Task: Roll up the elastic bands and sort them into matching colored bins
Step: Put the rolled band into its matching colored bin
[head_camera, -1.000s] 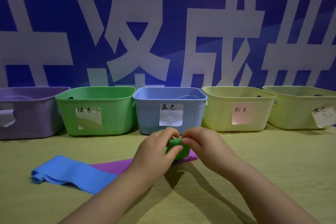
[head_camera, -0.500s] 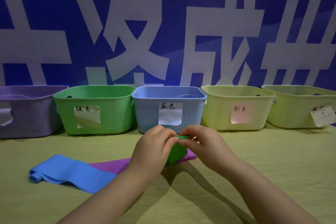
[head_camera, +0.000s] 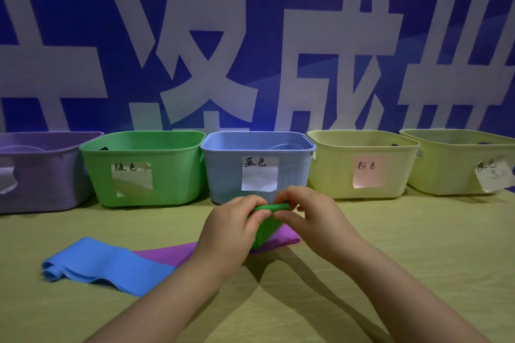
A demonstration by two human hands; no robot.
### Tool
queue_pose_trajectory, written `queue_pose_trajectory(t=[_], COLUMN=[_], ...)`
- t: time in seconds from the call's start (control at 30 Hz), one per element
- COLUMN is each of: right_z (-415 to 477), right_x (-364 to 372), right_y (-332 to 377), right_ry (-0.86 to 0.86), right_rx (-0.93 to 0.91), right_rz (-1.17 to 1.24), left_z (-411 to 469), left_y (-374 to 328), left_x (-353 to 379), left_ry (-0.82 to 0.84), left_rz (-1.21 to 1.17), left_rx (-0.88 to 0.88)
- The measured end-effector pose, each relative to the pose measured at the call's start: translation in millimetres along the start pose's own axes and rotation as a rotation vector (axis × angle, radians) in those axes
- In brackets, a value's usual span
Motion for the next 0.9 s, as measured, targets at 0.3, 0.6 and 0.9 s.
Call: queue_pose_trajectory(t=[0.3, 0.6, 0.9], right_z=[0.1, -1.3, -0.9], right_x=[0.6, -2.4, 2.6], right_y=[4.1, 1.5, 1.9], right_ry=[0.016, -0.048, -0.002], right_rx=[-0.027, -0.001, 0.014], right_rz=[-0.052, 0.029, -0.030], left_z=[0.1, 0.0, -1.9], left_y=[1.2, -0.4, -4.0], left_x=[0.5, 0.9, -1.7], left_ry=[-0.018, 0.012, -0.022], left_rz=[0.014, 0.048, 0.059], left_rx=[0.010, 0.003, 0.055])
Point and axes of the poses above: each hand's wrist, its own z-axis towards the middle knuckle, its own x-axis out of the palm, y = z × x, the point moved 7 cm from there along z, towards the middle knuckle, and after that the axes turned 2 degrees about -z, right-handed, at the moved point
